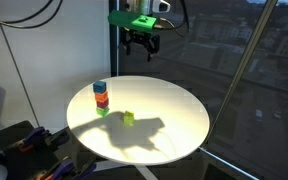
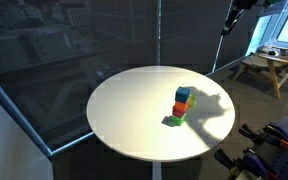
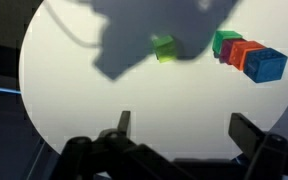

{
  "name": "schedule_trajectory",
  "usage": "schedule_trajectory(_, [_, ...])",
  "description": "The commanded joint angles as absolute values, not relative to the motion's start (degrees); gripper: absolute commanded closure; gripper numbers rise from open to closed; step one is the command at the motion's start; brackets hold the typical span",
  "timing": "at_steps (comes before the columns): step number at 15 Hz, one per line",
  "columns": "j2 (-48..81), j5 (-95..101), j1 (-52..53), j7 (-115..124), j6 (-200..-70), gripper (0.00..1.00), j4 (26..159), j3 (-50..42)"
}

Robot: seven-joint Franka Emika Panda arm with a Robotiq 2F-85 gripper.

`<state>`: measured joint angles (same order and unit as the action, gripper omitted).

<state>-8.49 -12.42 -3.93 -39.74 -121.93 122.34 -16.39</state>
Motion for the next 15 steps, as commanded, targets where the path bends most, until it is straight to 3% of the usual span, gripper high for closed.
schedule_trajectory(1, [-3.7,-10.1,-5.2,-38.3,-123.1,0.00,117.4,-14.1])
schedule_trajectory(15, [12.2,-7.2,-6.6,-25.1,-129.0,0.00,109.6,-8.4])
